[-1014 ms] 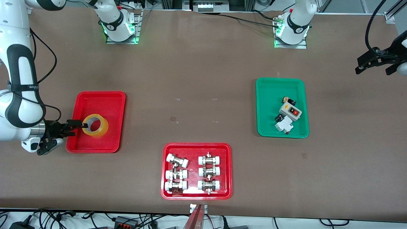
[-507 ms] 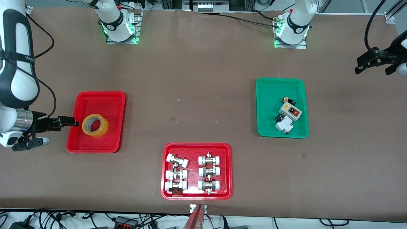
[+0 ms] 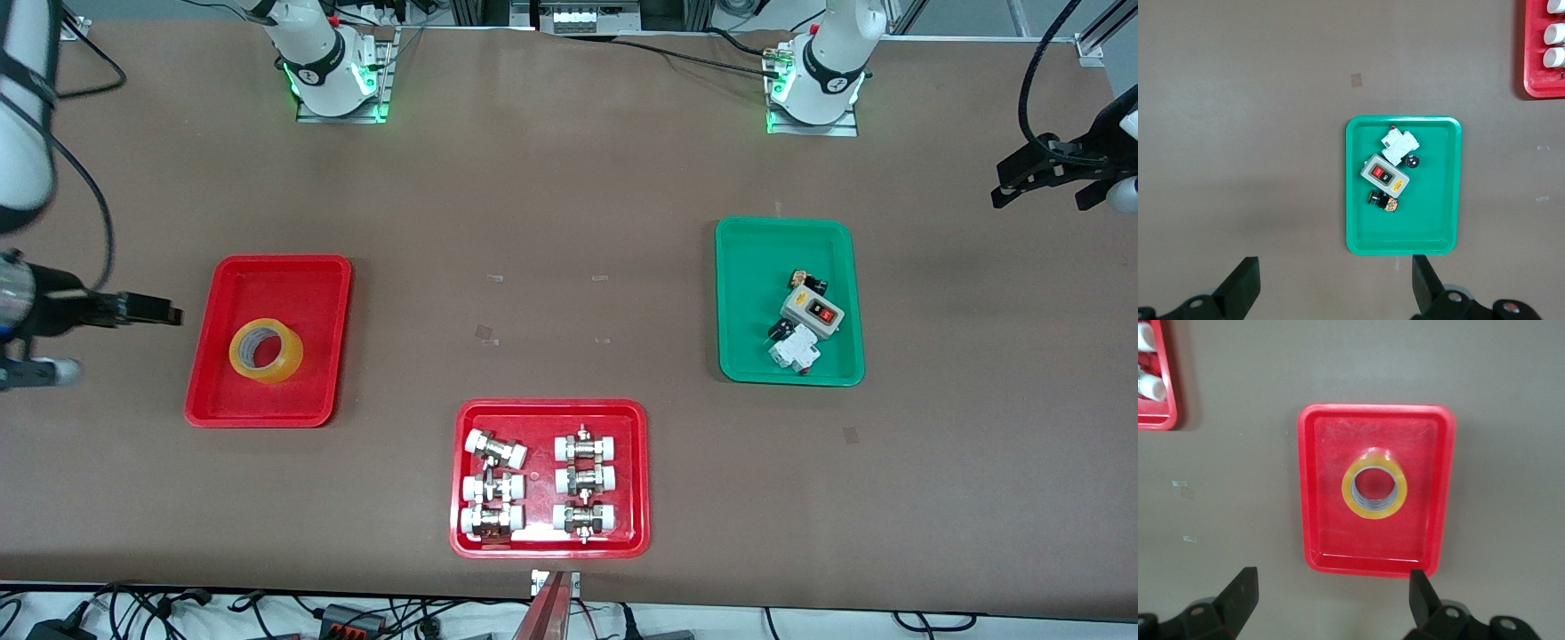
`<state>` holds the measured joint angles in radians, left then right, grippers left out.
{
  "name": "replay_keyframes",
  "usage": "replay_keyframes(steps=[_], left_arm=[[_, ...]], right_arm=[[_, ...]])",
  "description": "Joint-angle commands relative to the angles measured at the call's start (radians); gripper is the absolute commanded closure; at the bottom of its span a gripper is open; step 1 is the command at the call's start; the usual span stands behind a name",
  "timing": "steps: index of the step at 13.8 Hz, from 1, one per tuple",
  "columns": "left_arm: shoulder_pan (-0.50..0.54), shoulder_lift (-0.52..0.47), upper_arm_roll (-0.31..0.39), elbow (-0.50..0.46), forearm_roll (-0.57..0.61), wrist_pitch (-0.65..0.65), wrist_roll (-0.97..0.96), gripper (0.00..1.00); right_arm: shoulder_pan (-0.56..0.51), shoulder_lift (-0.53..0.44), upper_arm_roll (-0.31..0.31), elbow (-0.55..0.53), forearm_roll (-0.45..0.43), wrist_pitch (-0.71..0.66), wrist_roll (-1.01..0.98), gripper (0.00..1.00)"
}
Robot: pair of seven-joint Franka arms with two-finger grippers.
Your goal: Left arm passes tape to right arm into tray
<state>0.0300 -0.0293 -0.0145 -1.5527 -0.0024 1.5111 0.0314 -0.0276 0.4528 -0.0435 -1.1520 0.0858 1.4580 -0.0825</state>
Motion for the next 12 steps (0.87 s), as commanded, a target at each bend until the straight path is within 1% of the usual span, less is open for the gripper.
replay_keyframes(steps=[1,4,5,6,7,8,11,12], left_arm=[[0.002,0.008,-0.001,0.016,-0.011,-0.015,-0.004,0.0],[0.001,0.008,-0.001,0.016,-0.011,-0.015,-0.004,0.0],[0.001,0.006,-0.001,0.016,-0.011,-0.017,-0.004,0.0],[0.001,0.006,-0.001,0.016,-0.011,-0.015,-0.004,0.0],[0.001,0.006,-0.001,0.016,-0.011,-0.015,-0.004,0.0],[0.001,0.006,-0.001,0.016,-0.011,-0.015,-0.004,0.0],[0.001,0.006,-0.001,0.017,-0.011,-0.017,-0.004,0.0],[0.001,0.006,-0.001,0.017,-0.011,-0.017,-0.004,0.0]], right_arm=[[-0.003,0.012,-0.007,0.046,-0.024,-0.028,0.03,0.0],[-0.002,-0.019,-0.007,0.04,-0.038,-0.016,0.084,0.0],[0.001,-0.049,-0.006,0.003,-0.063,0.008,0.105,0.0],[-0.003,-0.081,0.007,-0.042,-0.087,0.045,0.125,0.0],[-0.015,-0.109,0.034,-0.081,-0.107,0.079,0.132,0.0],[-0.05,-0.121,0.066,-0.095,-0.112,0.094,0.126,0.0],[-0.037,-0.152,0.065,-0.107,-0.149,0.096,0.112,0.0],[-0.017,-0.157,0.05,-0.107,-0.15,0.097,0.112,0.0]])
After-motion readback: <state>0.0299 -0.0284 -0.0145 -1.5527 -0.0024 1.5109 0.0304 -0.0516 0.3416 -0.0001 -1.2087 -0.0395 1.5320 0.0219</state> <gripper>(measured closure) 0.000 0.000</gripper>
